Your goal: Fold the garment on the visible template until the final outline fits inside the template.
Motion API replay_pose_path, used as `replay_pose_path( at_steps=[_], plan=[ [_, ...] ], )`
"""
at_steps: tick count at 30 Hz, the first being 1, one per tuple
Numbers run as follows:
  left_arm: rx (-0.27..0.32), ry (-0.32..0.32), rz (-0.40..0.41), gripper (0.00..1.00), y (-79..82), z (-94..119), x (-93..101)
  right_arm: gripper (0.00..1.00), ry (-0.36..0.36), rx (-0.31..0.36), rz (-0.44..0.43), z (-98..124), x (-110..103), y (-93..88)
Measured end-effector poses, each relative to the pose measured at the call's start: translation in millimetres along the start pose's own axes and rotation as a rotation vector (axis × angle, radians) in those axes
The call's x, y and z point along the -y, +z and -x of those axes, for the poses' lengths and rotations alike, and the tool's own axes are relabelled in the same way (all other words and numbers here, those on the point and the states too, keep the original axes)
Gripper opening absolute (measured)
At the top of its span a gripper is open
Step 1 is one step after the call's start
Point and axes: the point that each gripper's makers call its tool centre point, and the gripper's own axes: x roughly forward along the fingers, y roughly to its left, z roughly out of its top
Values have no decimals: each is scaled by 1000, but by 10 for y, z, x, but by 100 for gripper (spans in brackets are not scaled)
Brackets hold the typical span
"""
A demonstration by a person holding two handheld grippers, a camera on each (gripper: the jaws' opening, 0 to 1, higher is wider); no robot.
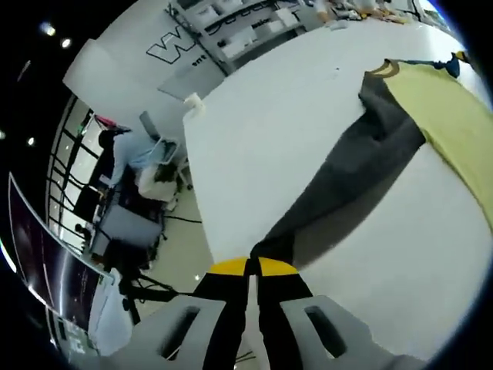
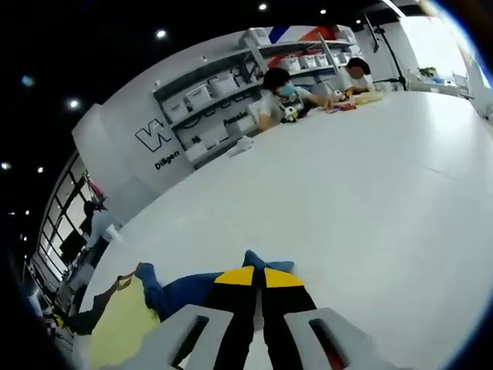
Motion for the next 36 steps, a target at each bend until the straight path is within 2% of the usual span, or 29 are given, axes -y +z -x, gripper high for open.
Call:
replay_pose_path(
  at_steps=[10,16,27,29,33,36],
  plan=[
    [-39,-24,-12,8,-242,62,214,0,9,-17,26,10,-1,-12],
    [-57,-27,-27,8,-388,110,305,0,-3,-12,35,25,74,1],
    [-86,-50,-41,8,-548,170,472,0,-58,-31,2,147,206,-205],
    [-91,-55,-40,8,-568,177,495,0,-78,-52,36,165,232,-236],
    [-96,-63,-36,8,-595,190,535,0,-95,-49,34,192,269,-216],
    [-95,-66,-34,9,-603,197,556,5,-91,-55,53,178,281,-201]
  ],
)
